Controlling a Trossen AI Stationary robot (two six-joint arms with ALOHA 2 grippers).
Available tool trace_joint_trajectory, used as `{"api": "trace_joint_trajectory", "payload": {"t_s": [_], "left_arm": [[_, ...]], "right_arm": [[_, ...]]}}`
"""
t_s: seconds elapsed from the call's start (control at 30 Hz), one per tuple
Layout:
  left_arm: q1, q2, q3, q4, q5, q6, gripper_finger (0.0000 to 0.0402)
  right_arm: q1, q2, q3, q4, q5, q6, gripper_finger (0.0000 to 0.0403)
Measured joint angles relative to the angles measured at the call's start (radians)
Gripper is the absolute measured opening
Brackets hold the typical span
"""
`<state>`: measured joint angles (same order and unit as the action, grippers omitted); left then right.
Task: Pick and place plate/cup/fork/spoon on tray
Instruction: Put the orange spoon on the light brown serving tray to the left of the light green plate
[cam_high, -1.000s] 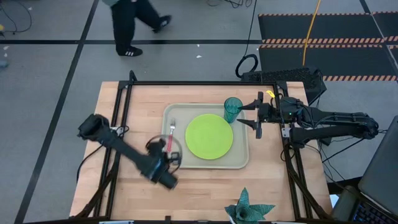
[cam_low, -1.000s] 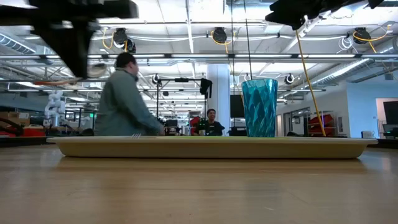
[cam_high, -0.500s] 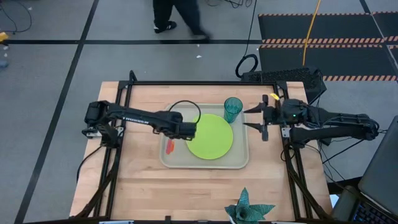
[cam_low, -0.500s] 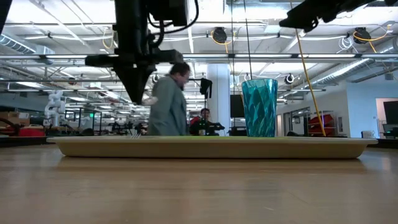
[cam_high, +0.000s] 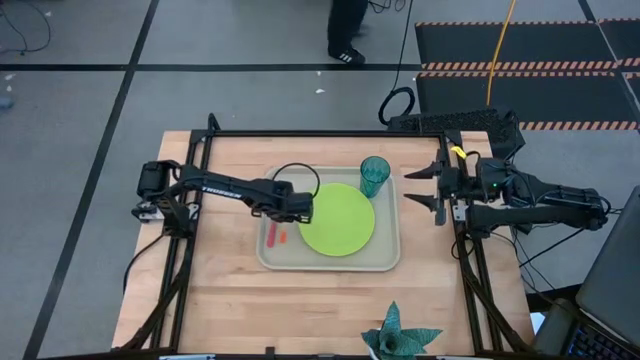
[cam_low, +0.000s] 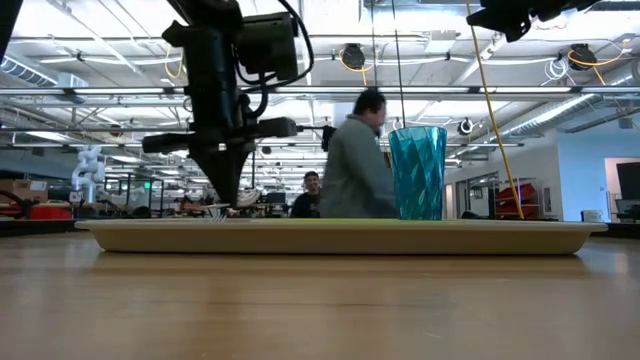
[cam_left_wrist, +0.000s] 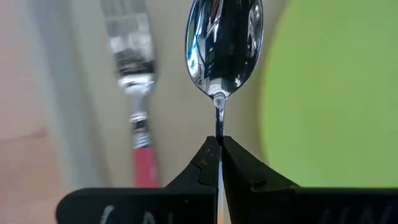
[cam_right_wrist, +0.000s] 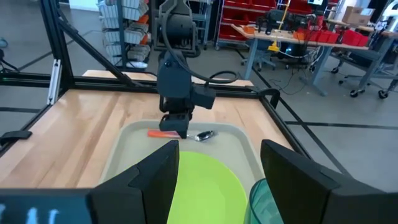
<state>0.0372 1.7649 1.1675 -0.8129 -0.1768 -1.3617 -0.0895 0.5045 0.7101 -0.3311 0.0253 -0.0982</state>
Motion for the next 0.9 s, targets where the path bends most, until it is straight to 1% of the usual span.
{"api": "trace_joint_trajectory", "payload": {"t_s": [0.07,0.33,0.5,0.6,0.67,0.9], "left_arm": [[0.000,0.000,0.000,0.030,-0.002,0.012,0.0003],[0.001,0.000,-0.001,0.024,-0.024,-0.016,0.0003],[0.001,0.005,-0.050,0.050,-0.019,-0.055,0.0003],[0.002,0.005,-0.092,0.133,0.001,-0.055,0.0003],[0.002,0.005,-0.111,0.155,0.002,-0.058,0.0003],[0.004,0.005,-0.134,0.183,-0.004,-0.073,0.0003]], "right_arm": [[0.000,0.000,0.000,0.003,0.000,-0.001,0.0219],[0.000,0.000,0.000,0.007,0.000,-0.003,0.0219],[0.000,0.000,0.000,0.005,0.000,-0.003,0.0219],[0.000,0.001,0.000,0.005,0.000,-0.003,0.0219],[0.000,0.000,0.000,0.005,0.000,-0.003,0.0219],[0.000,0.001,0.000,0.006,0.000,-0.003,0.0219]]}}
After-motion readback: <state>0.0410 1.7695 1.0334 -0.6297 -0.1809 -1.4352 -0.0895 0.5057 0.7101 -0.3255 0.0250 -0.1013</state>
